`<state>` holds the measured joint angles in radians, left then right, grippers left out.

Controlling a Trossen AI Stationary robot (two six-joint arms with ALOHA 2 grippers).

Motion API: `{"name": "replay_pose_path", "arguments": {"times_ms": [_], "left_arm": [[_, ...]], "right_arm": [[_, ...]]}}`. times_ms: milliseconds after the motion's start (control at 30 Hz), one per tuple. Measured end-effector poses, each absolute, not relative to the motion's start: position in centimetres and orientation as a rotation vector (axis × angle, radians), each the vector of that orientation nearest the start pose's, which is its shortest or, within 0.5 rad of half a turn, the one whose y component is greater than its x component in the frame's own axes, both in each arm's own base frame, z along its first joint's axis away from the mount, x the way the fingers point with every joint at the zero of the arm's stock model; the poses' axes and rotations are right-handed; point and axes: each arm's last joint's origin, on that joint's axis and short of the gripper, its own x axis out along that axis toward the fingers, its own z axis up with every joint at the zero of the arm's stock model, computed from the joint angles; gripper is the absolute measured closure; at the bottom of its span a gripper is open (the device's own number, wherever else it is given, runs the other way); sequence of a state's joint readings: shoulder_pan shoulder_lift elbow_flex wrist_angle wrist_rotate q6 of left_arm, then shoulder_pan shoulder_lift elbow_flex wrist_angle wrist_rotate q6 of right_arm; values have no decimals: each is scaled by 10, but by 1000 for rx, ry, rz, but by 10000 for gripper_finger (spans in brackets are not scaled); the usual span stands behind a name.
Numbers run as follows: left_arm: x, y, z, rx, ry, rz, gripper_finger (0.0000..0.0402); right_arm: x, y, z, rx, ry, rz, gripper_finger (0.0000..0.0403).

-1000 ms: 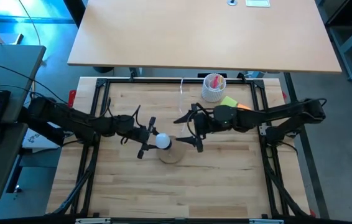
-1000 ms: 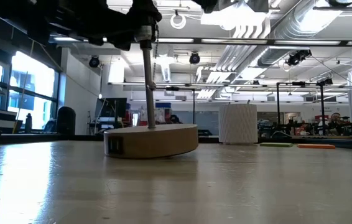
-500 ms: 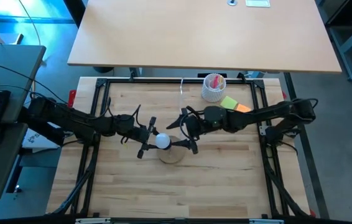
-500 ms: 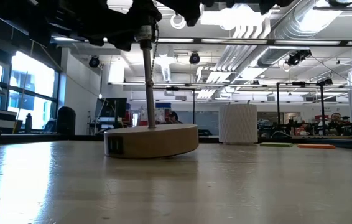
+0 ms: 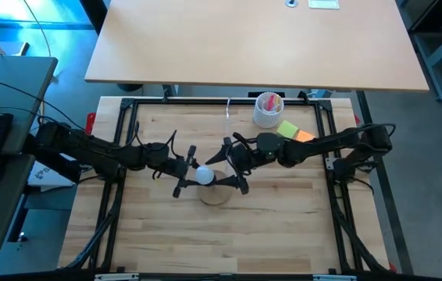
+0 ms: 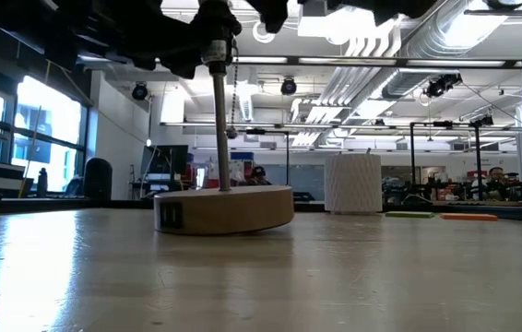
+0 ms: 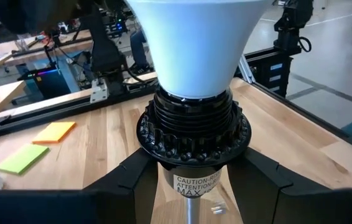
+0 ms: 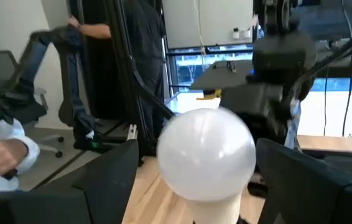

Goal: Screw lightbulb
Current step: Insert the light bulb into the lamp

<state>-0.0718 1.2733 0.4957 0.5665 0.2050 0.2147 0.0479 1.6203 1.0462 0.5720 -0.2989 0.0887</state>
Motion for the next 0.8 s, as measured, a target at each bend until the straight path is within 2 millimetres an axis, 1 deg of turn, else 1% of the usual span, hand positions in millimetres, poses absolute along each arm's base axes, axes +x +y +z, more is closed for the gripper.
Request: {"name": "replay_pose_path", "arguments": {"times_ms": [100,300,467,667,800], "left_arm": [[252,-22,206,187,187,-291,243],[252,-22,206,185,186,-287,243],[252,-22,207,179,182,-279,243],[253,-20,207,168,183,-264,243],[252,-19,208,167,186,-219,243]], "right_arm": [[370,26,279,80,16,343,80],[371,26,279,69,4,318,82],[371,24,279,66,5,227,105],[371,31,278,70,15,210,138],[370,40,277,38,24,105,141]]}}
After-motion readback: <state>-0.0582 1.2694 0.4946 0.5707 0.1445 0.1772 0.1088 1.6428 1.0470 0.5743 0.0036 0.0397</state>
